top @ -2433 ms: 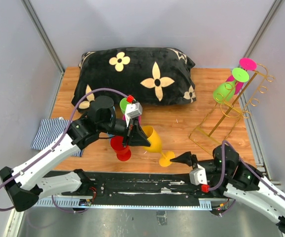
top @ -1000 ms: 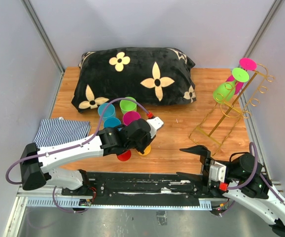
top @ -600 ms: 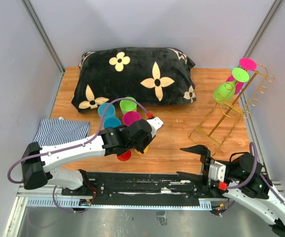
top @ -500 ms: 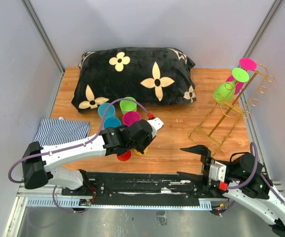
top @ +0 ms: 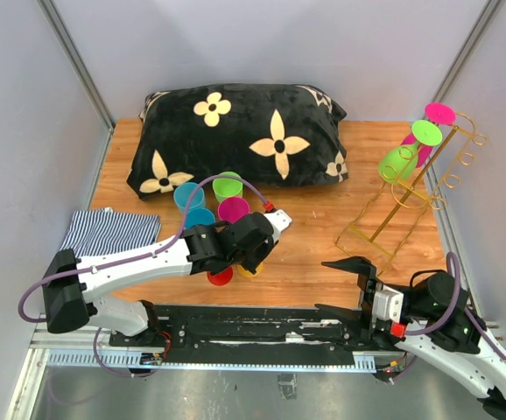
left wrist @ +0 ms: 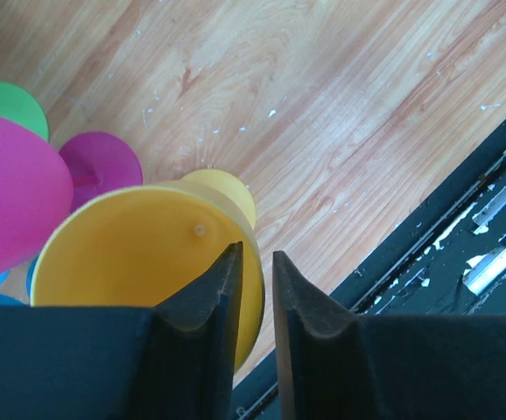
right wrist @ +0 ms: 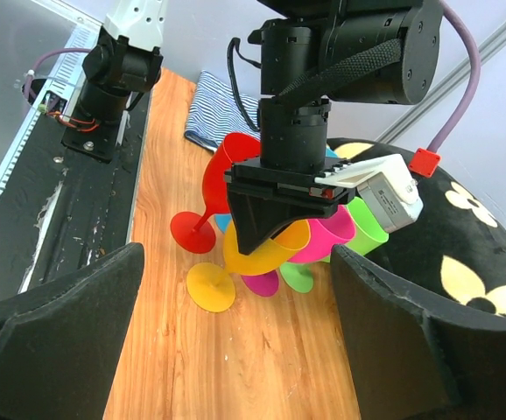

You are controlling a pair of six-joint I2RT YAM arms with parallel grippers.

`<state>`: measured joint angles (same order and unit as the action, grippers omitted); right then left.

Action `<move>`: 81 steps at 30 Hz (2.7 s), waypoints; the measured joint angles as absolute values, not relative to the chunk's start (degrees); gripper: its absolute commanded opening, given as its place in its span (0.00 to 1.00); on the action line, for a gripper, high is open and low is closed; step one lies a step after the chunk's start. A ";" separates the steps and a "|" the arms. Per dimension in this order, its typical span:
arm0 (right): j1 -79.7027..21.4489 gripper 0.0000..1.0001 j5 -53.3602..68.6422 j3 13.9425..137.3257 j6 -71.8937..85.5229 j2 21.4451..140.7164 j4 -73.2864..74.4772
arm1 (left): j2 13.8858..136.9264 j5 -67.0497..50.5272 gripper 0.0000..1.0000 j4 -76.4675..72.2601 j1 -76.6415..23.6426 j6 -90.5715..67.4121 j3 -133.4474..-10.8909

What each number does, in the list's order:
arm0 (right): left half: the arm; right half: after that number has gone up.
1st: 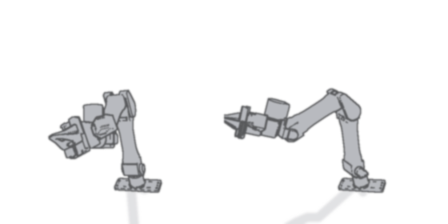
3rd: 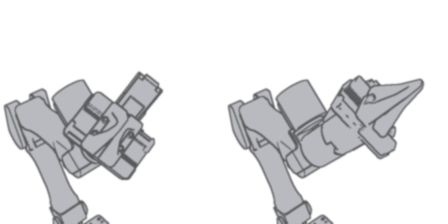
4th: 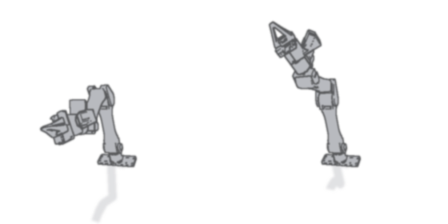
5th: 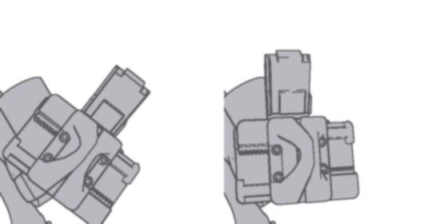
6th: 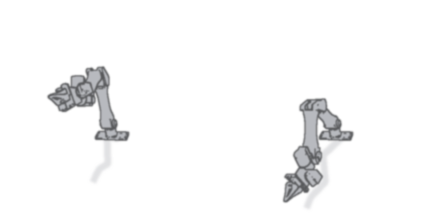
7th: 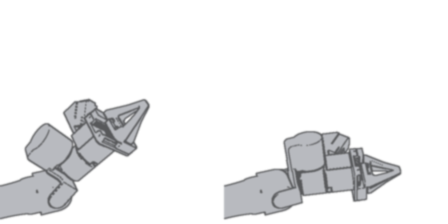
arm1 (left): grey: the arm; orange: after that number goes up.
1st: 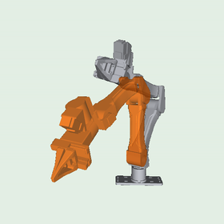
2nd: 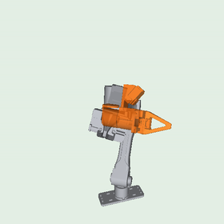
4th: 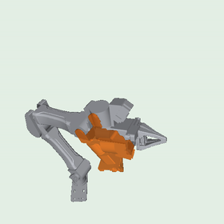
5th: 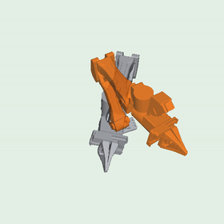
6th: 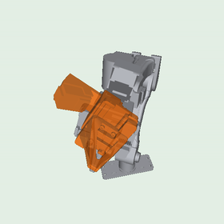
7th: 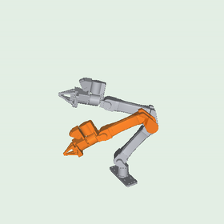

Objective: Take the wine glass off the wine glass rack
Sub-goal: Place the wine glass at the center of the board, then pick up the wine glass from the wine rack.

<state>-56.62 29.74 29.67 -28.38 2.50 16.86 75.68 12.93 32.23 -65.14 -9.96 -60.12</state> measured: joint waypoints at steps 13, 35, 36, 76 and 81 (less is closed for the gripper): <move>-56.62 0.94 24.77 31.35 -22.57 3.49 15.70 | 71.75 15.92 0.55 33.54 -65.19 -11.49 -60.60; -56.60 0.90 -27.33 73.60 -10.04 42.61 25.52 | 48.93 16.36 0.85 23.79 -59.59 -15.18 -58.35; -56.34 0.90 -29.21 75.55 -10.09 43.99 26.85 | 48.58 15.68 0.86 23.77 -57.41 -15.57 -58.11; 22.28 0.67 18.13 87.74 24.49 67.51 33.26 | 39.48 7.31 1.00 27.73 -37.06 -19.64 -55.40; 22.28 0.58 17.47 87.59 25.65 69.52 31.59 | 37.52 5.13 1.00 27.46 -36.93 -19.57 -55.40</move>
<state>22.28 17.47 87.59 25.65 69.52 31.59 37.52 5.13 27.46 -36.93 -19.57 -55.40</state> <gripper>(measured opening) 0.651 0.994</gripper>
